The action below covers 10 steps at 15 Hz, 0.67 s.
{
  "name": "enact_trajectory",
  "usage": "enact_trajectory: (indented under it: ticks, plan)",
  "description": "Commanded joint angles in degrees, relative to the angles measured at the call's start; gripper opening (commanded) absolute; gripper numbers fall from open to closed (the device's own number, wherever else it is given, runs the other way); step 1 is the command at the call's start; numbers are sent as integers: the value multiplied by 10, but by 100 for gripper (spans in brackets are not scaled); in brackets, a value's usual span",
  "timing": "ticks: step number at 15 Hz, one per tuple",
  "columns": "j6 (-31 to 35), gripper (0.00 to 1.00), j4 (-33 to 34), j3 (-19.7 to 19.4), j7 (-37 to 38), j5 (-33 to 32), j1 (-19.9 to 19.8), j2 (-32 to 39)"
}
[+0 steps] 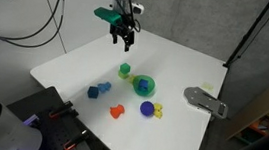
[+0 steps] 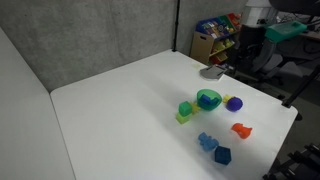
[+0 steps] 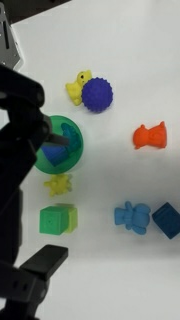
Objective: Remove the light blue toy from the green bowl and put it on top of the green block
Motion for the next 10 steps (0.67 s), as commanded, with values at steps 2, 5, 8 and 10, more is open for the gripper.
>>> enact_trajectory:
  ticks: [2, 5, 8, 10]
  plan:
    - [-59, 100, -34, 17, -14, -12, -17, -105]
    - [-78, 100, -44, 20, -16, -13, -22, -153]
    - [-95, 100, -54, 24, -12, -9, -26, -189]
    - [-91, 100, -39, 27, -6, -2, -28, -169]
